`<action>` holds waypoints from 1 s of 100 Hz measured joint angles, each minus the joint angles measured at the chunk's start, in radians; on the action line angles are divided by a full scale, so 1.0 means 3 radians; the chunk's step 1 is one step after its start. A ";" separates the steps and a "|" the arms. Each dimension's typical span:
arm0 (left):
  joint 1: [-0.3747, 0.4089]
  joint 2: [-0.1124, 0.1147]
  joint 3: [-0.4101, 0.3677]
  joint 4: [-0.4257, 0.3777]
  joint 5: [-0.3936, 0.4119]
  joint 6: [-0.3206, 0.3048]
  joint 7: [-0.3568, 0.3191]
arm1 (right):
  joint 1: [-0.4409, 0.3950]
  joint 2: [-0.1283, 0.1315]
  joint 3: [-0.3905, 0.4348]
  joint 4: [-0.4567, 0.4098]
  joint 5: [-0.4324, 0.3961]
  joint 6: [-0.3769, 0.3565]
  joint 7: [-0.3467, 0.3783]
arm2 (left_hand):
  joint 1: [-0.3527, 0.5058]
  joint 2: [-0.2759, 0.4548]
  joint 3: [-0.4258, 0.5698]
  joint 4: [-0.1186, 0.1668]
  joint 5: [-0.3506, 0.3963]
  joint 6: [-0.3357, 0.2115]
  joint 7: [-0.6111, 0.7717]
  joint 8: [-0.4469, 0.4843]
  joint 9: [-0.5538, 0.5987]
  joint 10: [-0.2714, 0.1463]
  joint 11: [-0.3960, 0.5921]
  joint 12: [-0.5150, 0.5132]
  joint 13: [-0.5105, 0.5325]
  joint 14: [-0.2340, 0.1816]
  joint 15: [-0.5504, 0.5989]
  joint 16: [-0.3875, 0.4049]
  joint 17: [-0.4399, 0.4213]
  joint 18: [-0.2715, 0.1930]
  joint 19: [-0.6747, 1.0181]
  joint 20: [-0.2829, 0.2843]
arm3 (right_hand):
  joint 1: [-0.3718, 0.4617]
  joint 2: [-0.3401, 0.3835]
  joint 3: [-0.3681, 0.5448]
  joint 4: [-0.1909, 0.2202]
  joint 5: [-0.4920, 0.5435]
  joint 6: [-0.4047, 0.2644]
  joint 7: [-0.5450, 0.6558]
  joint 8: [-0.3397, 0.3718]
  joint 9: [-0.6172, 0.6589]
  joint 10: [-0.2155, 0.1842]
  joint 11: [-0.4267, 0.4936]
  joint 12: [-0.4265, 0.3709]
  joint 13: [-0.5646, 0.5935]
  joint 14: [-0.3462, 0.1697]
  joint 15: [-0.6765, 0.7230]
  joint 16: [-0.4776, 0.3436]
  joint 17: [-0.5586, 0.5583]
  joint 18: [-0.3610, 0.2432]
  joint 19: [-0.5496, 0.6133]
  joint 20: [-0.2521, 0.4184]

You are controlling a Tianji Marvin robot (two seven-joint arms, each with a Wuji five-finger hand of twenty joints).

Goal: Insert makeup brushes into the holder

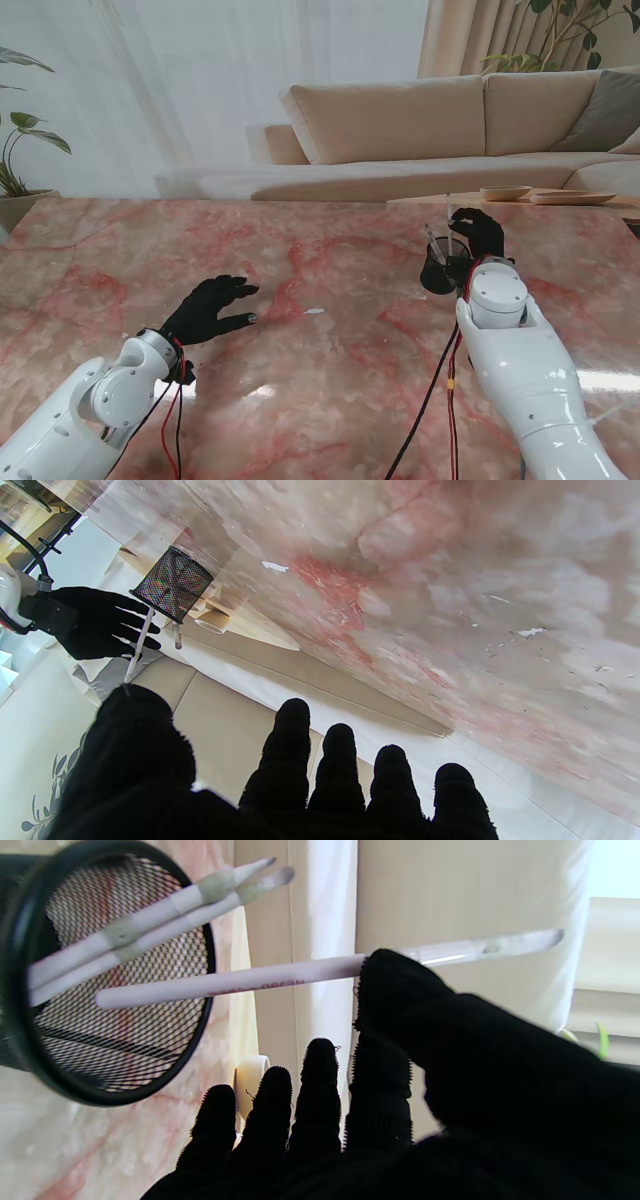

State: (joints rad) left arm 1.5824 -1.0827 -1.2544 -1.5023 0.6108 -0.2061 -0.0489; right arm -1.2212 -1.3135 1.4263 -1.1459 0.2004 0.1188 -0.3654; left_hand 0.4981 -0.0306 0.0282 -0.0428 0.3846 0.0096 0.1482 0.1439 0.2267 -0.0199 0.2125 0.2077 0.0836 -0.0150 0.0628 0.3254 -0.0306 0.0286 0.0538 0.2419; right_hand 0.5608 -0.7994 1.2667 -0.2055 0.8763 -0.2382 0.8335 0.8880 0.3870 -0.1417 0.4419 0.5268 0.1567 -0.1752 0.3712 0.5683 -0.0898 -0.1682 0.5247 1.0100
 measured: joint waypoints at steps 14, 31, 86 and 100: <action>-0.0010 0.0000 0.0012 0.0013 -0.0006 0.0002 -0.0002 | 0.0009 -0.0014 -0.0011 0.0103 -0.0001 0.0001 -0.0030 | 0.0000 0.0000 0.0000 0.0000 0.0000 0.0000 0.0000 0.0000 0.0000 0.0000 0.0000 0.0000 0.0000 0.0000 0.0000 0.0000 0.0000 0.0000 0.0000 0.0000 | 0.0005 0.0025 -0.0030 0.0000 0.0000 0.0000 -0.0027 0.0000 -0.0002 0.0000 0.0000 0.0000 0.0000 0.0000 -0.0004 0.0000 0.0000 0.0000 0.0000 0.0033; -0.0014 0.0000 0.0013 0.0027 -0.0008 0.0000 -0.0002 | 0.0005 -0.0019 -0.0048 0.0173 -0.0090 0.0018 -0.0070 | 0.0000 0.0000 0.0000 0.0000 0.0000 0.0000 0.0000 0.0000 0.0000 0.0000 0.0000 0.0000 0.0000 0.0000 0.0000 0.0000 0.0000 0.0000 0.0000 -0.0001 | 0.0026 0.0065 -0.0103 0.0000 -0.0001 0.0000 -0.0043 -0.0020 -0.0038 0.0000 -0.0001 0.0000 0.0000 0.0000 -0.0005 0.0000 0.0000 0.0000 -0.0002 0.0109; -0.0014 -0.0002 0.0005 0.0039 -0.0019 -0.0021 0.0015 | -0.0114 0.0007 -0.0082 0.0145 -0.0291 0.0072 -0.0028 | 0.0000 0.0000 0.0000 0.0000 0.0000 0.0000 0.0000 0.0000 0.0000 0.0000 0.0000 0.0000 0.0000 0.0000 0.0000 0.0000 0.0000 0.0000 -0.0001 -0.0037 | 0.0104 0.0462 -0.0190 0.0348 -0.0581 0.0127 -0.1141 -0.0900 -0.0363 0.0000 -0.0126 -0.0038 0.0000 0.0000 -0.0238 0.0000 0.0000 -0.0003 -0.0046 0.0189; -0.0008 -0.0002 -0.0004 0.0038 -0.0019 -0.0027 0.0016 | -0.0140 0.0029 -0.0092 0.0129 -0.0349 0.0072 0.0023 | 0.0000 0.0000 0.0000 0.0000 0.0000 0.0000 0.0000 0.0000 0.0000 0.0000 0.0000 0.0000 0.0000 0.0000 0.0000 0.0000 0.0000 0.0000 -0.0001 -0.0038 | -0.0047 0.0453 -0.0164 0.0418 -0.0891 0.0306 -0.1499 -0.1038 -0.0477 0.0003 -0.0139 -0.0039 -0.0005 0.0002 -0.0320 0.0000 0.0000 -0.0003 -0.0089 0.0189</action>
State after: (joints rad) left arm 1.5799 -1.0834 -1.2555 -1.4909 0.6051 -0.2141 -0.0443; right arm -1.2631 -1.3048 1.3988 -1.1073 0.0958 0.1404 -0.3586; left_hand 0.4981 -0.0305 0.0282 -0.0428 0.3846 0.0096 0.1482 0.1439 0.2267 -0.0199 0.2124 0.2077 0.0836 -0.0150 0.0628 0.3254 -0.0306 0.0286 0.0534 0.2306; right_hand 0.5468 -0.6636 1.2174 -0.0802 0.6090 -0.1465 0.3837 0.5765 0.2439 -0.1408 0.4004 0.5152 0.1551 -0.1745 0.2753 0.5683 -0.0897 -0.1690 0.4980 1.0667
